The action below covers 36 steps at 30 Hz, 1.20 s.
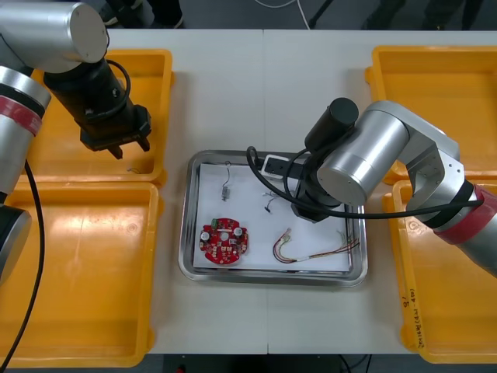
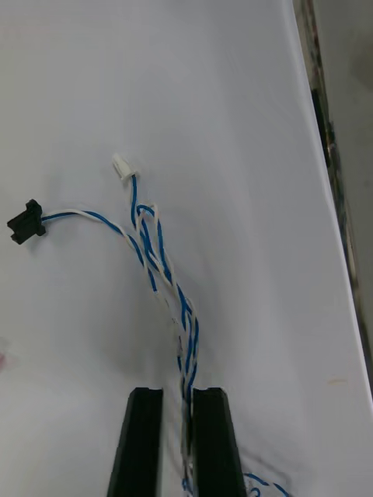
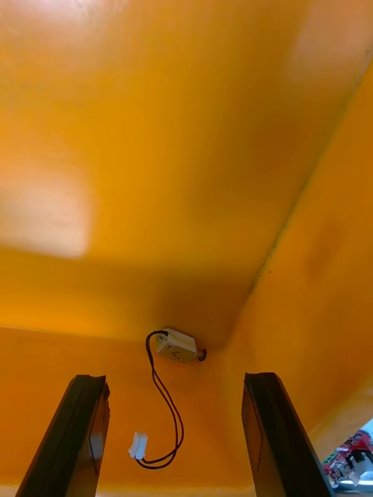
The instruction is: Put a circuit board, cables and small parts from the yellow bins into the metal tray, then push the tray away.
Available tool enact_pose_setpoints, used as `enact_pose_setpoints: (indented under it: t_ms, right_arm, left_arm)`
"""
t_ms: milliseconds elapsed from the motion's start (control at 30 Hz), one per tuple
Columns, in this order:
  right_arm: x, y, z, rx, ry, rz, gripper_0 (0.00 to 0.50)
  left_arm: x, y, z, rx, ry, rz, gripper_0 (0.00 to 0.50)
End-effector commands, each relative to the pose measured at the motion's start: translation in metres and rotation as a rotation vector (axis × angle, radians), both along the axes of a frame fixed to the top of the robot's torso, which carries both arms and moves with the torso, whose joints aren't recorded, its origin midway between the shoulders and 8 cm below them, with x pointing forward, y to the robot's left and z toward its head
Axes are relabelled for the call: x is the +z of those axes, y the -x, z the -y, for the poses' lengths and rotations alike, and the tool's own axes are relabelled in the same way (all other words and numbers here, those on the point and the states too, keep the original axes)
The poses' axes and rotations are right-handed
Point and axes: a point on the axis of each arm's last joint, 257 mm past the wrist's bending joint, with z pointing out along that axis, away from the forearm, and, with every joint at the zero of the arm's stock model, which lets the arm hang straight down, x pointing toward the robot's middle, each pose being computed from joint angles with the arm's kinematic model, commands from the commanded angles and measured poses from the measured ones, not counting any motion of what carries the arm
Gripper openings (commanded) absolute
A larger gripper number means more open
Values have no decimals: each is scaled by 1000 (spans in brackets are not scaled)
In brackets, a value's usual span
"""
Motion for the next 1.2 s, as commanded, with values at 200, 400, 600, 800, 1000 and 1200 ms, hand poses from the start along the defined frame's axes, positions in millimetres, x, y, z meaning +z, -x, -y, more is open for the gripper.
enact_pose_setpoints:
  t_ms: [200, 400, 600, 800, 1000, 1200]
  right_arm:
    - [2, -3, 6, 9, 24, 27, 500]
    - [6, 0, 1, 5, 15, 28, 500]
    - [13, 5, 0, -1, 15, 25, 500]
    - [24, 5, -2, -9, 12, 24, 500]
    - [41, 6, -2, -27, 23, 16, 500]
    - [61, 10, 1, -48, 33, 5, 500]
  left_arm:
    - [21, -7, 18, 34, 27, 13, 500]
    - [14, -3, 19, 34, 27, -10, 500]
    - [8, 0, 20, 27, 23, -27, 500]
    - [2, 6, 20, 20, 22, -47, 500]
    - [0, 9, 21, 14, 19, -59, 500]
    - [-8, 13, 17, 17, 12, -74, 500]
